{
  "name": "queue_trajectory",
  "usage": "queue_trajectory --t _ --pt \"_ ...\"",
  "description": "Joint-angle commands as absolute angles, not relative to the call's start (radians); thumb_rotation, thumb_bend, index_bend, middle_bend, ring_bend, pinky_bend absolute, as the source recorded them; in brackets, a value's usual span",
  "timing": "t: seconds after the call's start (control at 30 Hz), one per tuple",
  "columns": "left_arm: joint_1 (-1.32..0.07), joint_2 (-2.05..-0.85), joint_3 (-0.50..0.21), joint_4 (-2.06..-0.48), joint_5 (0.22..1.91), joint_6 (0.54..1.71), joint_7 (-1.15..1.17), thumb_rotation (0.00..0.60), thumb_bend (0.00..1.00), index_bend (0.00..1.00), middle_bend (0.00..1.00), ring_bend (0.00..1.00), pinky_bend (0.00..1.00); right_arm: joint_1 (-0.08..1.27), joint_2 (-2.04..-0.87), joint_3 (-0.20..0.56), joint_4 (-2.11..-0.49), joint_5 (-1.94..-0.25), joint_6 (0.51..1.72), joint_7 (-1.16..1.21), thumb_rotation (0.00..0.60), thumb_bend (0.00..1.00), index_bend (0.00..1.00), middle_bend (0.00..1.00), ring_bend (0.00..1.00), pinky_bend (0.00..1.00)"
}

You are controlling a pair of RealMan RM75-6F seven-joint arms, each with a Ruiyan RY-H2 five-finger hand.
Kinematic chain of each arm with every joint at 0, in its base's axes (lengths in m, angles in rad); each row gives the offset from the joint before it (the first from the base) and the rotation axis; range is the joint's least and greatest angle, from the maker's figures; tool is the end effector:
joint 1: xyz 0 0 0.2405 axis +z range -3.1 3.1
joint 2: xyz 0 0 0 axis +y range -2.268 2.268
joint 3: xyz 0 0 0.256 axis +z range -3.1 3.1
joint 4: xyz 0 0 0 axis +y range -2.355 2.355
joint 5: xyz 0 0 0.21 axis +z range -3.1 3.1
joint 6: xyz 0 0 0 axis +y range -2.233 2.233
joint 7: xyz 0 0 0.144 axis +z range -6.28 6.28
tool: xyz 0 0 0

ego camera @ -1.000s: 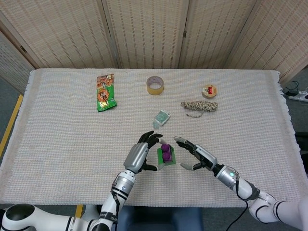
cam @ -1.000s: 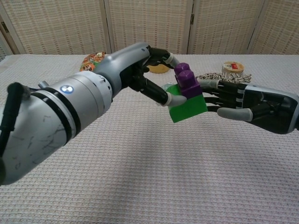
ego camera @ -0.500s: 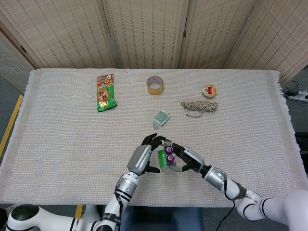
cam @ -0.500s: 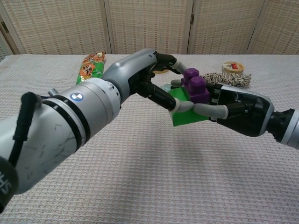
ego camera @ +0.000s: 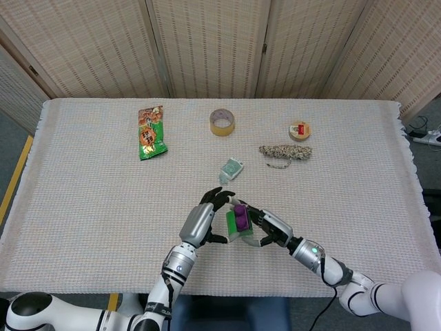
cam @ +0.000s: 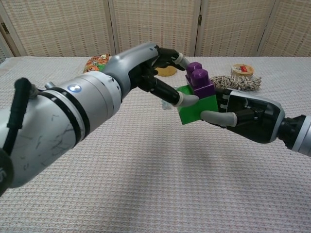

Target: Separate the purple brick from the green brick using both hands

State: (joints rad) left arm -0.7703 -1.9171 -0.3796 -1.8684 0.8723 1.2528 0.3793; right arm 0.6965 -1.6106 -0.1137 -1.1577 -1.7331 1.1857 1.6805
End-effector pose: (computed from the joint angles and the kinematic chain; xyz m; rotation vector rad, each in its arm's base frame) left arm 0.0098 0.2653 -0.0486 -1.5185 -1.6461 -1.4513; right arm -0.1886 -0.2912 -0.0368 -1.2266 2.2503 -1.4382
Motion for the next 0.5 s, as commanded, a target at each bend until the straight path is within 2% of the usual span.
queue_trajectory --t 0.03,0.23,0.5 --pt "-0.770 -1.919 -0.375 -1.871 0.870 1.252 0.378 0.600 0.74 0.80 0.22 0.00 0.00 0.697 -1.616 -0.109 -1.158 -1.723 1.183 1.676 0.600 0.38 0.26 0.00 0.00 0.00" --pt "-0.770 -1.926 -0.368 -1.872 0.873 1.253 0.371 0.600 0.74 0.80 0.22 0.00 0.00 0.687 -1.625 -0.092 -1.173 -1.686 1.179 1.636 0.600 0.38 0.45 0.01 0.00 0.00" --pt "-0.769 -1.925 -0.373 -1.874 0.883 1.259 0.364 0.600 0.74 0.80 0.23 0.00 0.00 0.676 -1.623 -0.070 -1.211 -1.649 1.166 1.554 0.600 0.38 0.74 0.15 0.08 0.04"
